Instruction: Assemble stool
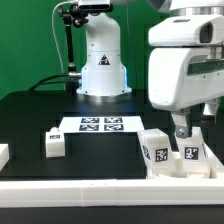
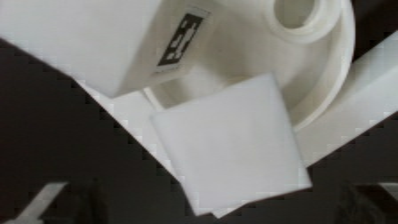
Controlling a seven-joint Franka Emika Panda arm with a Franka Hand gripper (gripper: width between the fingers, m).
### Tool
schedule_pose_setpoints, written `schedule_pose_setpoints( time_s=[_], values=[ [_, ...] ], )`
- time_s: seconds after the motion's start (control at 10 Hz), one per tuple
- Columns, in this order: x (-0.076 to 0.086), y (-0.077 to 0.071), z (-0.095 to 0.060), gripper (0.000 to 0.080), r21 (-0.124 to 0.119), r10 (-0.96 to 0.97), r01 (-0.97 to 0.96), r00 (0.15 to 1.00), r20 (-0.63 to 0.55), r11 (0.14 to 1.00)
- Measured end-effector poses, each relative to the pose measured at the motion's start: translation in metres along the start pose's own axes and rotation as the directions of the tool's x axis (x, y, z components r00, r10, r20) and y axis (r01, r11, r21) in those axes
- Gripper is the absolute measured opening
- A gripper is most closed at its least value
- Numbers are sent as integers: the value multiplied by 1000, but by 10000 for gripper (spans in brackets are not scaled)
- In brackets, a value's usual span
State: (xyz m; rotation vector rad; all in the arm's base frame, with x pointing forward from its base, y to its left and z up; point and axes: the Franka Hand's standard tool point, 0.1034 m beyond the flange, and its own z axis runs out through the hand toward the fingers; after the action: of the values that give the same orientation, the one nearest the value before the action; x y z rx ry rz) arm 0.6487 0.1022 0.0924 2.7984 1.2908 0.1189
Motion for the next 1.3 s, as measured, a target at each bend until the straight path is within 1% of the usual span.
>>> schedule_pose_setpoints(
  time_s=[0.2,0.3,0.5,0.6,0.7,0.8,0.9,1.0,1.1,1.3],
  values=[
    [0,-3,4,649,-10,-120,120,993,21,993],
    [-1,-3,6,649,-11,-178,179,984,30,984],
    [-3,-7,14,649,-2,-160,160,986,38,987],
    [-4,-8,15,649,-1,-157,158,987,40,988],
    [-4,-7,15,539,-1,-156,156,987,40,988],
    [-4,-7,15,403,-1,-153,153,987,40,988],
    [-4,-6,15,403,-3,-133,133,990,39,991],
    [-4,-6,15,338,-3,-132,133,990,39,991],
    [-4,-6,15,338,-3,-108,108,993,38,994],
    [-6,-4,15,338,-3,76,-76,997,33,997]
  ],
)
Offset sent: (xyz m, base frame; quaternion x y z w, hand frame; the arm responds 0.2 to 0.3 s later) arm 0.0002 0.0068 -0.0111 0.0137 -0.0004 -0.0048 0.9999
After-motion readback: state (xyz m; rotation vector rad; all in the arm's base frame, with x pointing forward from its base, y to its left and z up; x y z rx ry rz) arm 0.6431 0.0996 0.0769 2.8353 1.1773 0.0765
